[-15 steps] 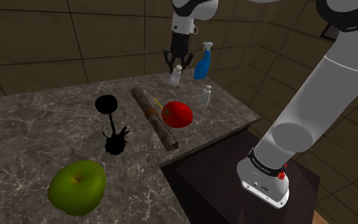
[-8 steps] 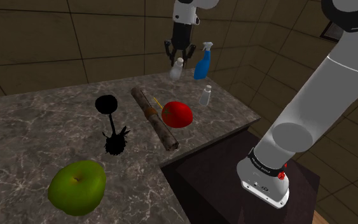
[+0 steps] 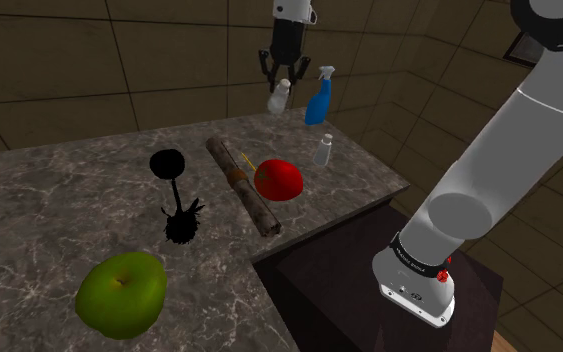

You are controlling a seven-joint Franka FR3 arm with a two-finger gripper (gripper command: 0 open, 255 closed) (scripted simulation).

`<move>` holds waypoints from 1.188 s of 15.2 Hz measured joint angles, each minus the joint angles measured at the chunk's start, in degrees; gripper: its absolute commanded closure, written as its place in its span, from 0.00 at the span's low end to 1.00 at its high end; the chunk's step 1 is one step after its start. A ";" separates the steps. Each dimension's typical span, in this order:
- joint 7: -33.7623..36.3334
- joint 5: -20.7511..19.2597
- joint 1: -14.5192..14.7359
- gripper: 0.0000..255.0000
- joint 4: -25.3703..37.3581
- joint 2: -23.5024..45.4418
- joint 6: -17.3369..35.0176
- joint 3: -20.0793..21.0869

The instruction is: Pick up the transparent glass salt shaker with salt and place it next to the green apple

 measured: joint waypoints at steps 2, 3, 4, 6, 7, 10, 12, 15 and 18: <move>1.93 0.43 0.99 1.00 -1.92 -2.10 0.12 1.06; 2.87 0.66 1.47 1.00 -2.72 -2.88 0.29 1.60; 4.07 0.95 2.08 1.00 -3.47 -3.63 0.48 2.30; 6.33 1.60 3.24 1.00 -5.78 -5.67 1.15 3.66; 7.20 1.92 3.71 1.00 -7.25 -6.74 1.71 4.23; 10.99 3.08 5.58 1.00 -9.22 -8.68 2.44 6.59; 13.26 4.08 6.81 1.00 -12.31 -11.14 3.56 8.15; 17.06 5.21 8.58 1.00 -12.61 -11.55 4.26 10.64; 20.68 6.62 10.36 1.00 -14.13 -13.48 4.68 13.00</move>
